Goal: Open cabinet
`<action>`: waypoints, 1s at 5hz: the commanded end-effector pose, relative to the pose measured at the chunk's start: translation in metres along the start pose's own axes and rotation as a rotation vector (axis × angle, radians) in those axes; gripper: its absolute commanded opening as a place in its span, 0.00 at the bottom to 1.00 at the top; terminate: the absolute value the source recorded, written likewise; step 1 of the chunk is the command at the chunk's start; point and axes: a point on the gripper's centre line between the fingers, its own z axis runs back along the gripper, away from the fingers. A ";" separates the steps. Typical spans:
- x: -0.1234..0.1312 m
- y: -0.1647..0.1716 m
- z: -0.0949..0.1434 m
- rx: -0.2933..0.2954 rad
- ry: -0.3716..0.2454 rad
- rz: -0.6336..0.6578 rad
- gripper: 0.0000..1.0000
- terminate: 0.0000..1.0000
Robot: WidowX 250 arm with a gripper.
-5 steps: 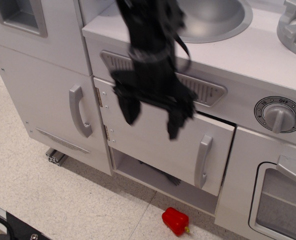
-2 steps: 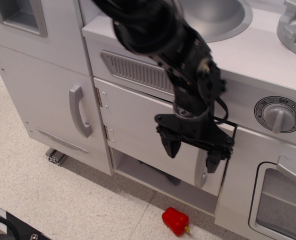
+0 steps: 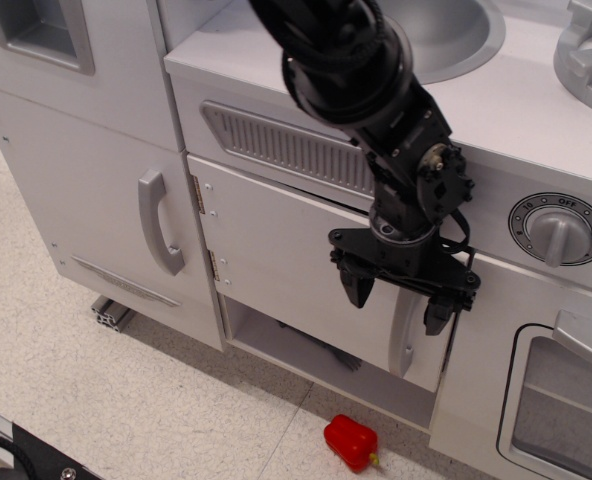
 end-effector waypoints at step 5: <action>-0.029 0.013 0.004 0.035 -0.001 -0.091 0.00 0.00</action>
